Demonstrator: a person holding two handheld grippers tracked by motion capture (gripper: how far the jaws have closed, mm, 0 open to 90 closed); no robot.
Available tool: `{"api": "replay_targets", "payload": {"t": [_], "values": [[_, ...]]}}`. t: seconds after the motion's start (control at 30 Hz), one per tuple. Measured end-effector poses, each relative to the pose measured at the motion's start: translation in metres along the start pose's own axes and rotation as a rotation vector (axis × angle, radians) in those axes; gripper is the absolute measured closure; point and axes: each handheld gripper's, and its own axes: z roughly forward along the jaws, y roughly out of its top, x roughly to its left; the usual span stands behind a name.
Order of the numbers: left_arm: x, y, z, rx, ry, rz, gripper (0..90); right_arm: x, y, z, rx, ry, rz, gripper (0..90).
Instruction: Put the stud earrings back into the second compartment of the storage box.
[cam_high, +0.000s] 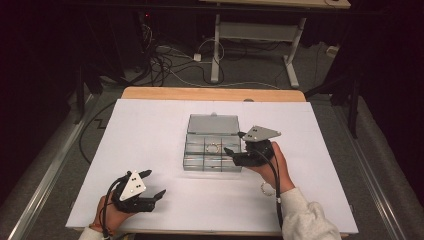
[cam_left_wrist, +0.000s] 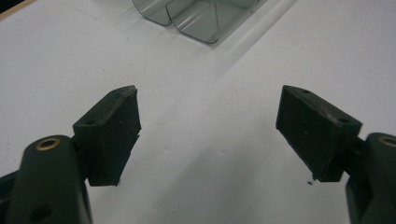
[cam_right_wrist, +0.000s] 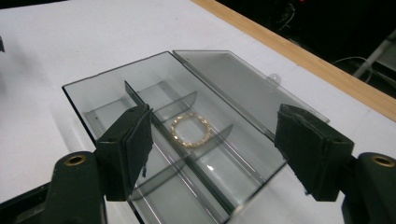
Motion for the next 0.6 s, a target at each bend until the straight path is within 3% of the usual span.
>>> {"api": "replay_targets", "payload": {"t": [0.23, 0.47, 0.6], "values": [[-0.001, 0.000, 0.001, 0.007, -0.002, 0.004, 21.5, 0.002, -0.012, -0.023, -0.036, 0.009, -0.018, 25.8], [-0.002, 0.001, 0.000, 0.003, -0.002, 0.009, 21.5, 0.006, -0.023, -0.045, -0.041, -0.023, -0.043, 23.3], [-0.001, 0.001, 0.000, 0.001, -0.001, 0.007, 21.5, 0.006, -0.032, -0.057, -0.039, -0.041, -0.033, 23.1]]}}
